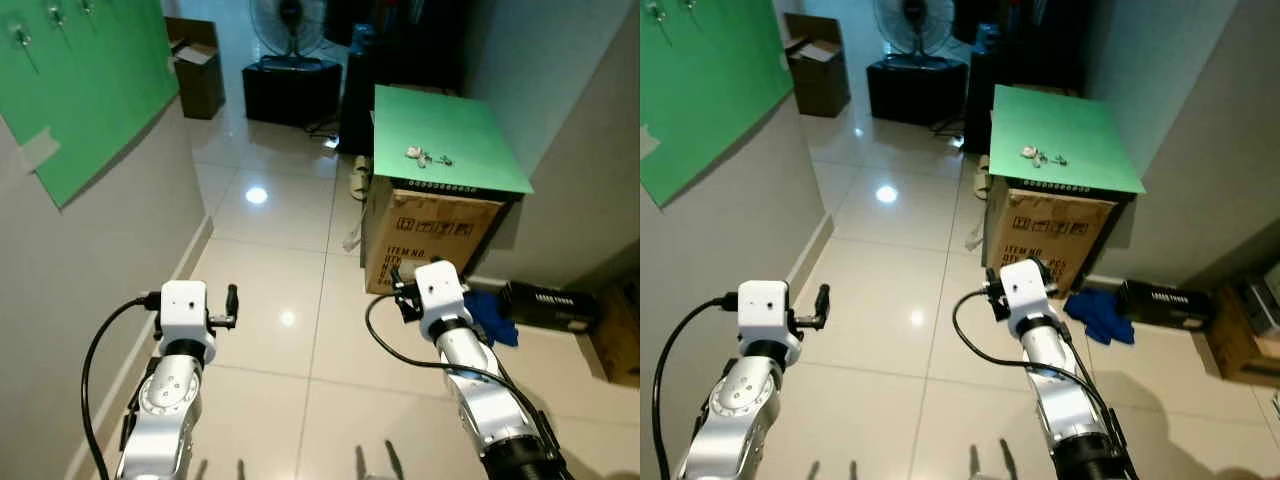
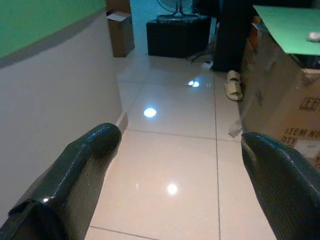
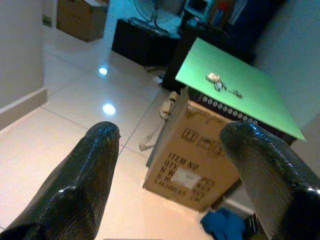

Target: Hang keys on a hook

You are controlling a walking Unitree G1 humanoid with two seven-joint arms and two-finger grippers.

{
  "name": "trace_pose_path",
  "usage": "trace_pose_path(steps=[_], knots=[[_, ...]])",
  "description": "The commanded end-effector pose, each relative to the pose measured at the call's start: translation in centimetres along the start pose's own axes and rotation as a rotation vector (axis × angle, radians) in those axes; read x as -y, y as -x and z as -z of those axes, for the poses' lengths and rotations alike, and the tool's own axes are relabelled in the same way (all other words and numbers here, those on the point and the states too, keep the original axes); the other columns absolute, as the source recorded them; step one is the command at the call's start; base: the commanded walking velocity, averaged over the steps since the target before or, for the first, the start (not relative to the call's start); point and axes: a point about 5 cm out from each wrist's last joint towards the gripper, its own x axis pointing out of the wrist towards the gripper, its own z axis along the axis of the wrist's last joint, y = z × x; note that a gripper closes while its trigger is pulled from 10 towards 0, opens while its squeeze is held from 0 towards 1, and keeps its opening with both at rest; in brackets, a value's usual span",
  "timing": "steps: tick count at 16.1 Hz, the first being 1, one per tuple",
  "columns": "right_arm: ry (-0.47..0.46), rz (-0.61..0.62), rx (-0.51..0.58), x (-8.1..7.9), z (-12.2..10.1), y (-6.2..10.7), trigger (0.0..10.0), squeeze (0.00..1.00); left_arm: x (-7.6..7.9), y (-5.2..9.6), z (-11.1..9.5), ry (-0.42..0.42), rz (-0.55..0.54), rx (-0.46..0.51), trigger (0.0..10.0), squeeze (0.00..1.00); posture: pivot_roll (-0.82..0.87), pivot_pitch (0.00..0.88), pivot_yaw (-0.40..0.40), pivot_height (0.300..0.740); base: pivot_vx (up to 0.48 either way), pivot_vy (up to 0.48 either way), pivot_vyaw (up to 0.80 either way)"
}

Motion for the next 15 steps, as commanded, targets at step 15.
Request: trace_pose_path(steps=[15], knots=[[-0.003, 0.008, -0.03, 0.1, 0.71, 0.27, 10.0, 0.0, 0.9, -0.33, -0.08, -0.05, 0.028, -0.012, 10.0, 0.0, -0.06, 0.0, -0.01, 0.74, 0.0, -0.192, 0.0]])
